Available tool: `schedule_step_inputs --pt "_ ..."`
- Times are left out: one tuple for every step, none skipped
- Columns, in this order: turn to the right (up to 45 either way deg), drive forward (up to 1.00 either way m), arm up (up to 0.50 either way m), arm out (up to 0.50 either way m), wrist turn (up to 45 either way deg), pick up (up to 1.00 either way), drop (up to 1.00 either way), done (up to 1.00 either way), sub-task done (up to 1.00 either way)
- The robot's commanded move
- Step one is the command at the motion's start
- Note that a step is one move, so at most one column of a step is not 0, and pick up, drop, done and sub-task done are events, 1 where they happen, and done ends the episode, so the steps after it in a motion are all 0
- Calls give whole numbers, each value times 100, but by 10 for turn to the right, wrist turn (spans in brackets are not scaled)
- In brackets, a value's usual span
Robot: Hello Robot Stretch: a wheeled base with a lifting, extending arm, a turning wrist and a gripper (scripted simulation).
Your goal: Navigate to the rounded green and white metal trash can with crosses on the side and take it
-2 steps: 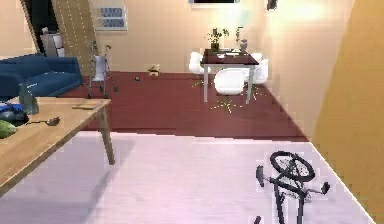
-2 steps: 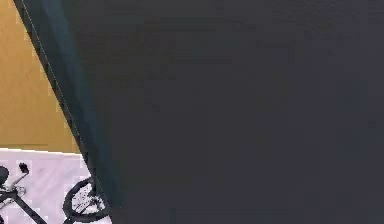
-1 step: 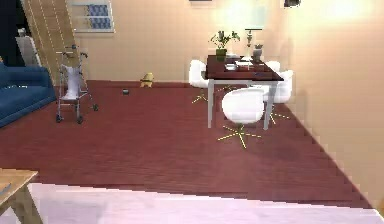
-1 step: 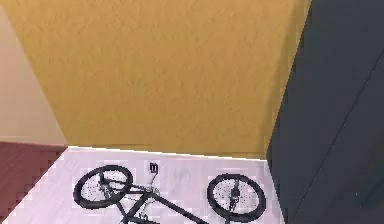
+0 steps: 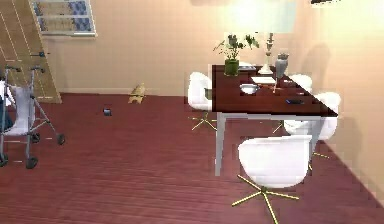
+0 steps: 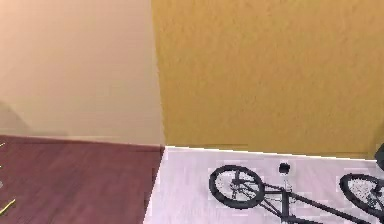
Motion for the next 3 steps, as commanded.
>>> schedule_step_inputs --pt "-390 0 0 0 0 0 0 0 0" --pt "0 65 0 0 0 0 0 0 0" --pt "-420 0 0 0 0 0 0 0 0"
